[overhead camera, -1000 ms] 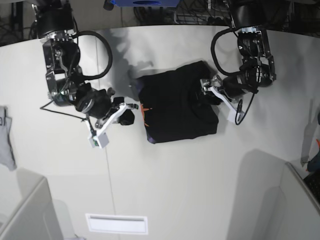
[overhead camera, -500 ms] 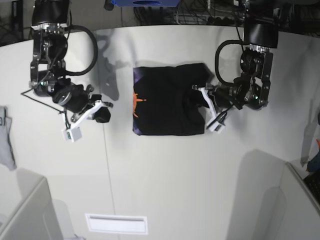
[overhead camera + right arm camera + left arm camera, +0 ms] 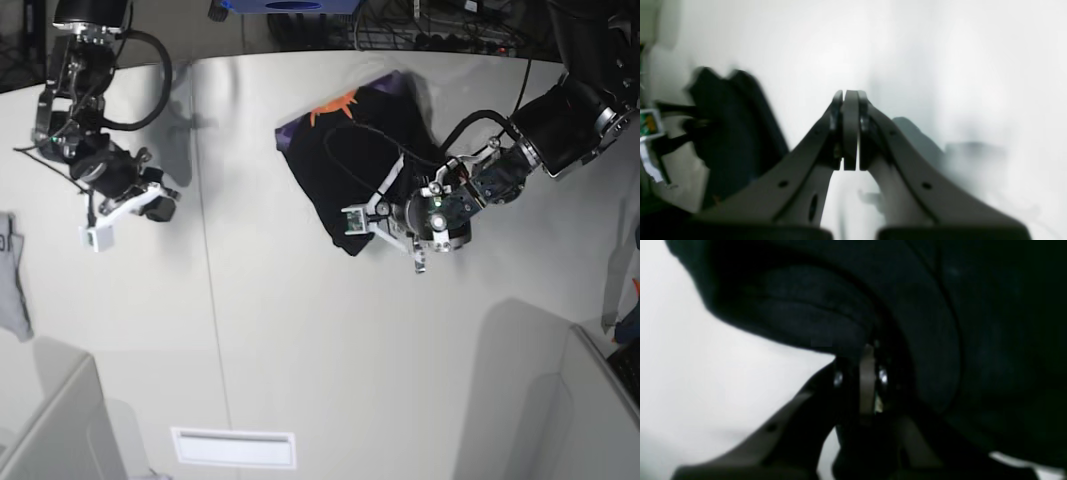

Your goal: Fold the T-shirt properly

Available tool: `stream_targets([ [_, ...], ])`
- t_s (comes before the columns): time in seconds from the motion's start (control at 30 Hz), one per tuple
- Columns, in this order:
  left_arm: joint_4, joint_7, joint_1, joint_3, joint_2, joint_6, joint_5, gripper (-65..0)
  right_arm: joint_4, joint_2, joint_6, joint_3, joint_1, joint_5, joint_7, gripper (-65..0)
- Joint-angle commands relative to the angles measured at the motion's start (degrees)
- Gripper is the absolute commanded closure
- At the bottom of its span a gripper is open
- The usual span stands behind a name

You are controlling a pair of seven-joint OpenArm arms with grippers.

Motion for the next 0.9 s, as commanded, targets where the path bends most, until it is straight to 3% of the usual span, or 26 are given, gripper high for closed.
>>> stream_targets([
  [0.0, 0.88, 1.83, -0.65, 0.38, 0.79, -0.64, 4.72, 0.0, 0.98, 0.41, 0.12, 1.09, 0.25, 0.77, 0.84, 0.0],
  [0.2, 2.02, 1.83, -0.12, 0.56, 5.36, -12.69, 16.58, 0.0, 0.89, -0.73, 0.12, 5.48, -2.91, 0.68, 1.11, 0.0],
  [0.47, 2.37, 1.83, -0.39, 0.82, 8.09, -13.00, 17.73, 0.0, 0.80, -2.14, 0.21, 7.94, -3.44, 0.51, 0.93, 0.0],
  [0.87, 2.37, 2.27, -0.56, 0.29, 8.00, -13.00, 17.64, 0.0, 0.71, -2.14, 0.21, 7.86, -2.38, 0.51, 0.84, 0.0],
])
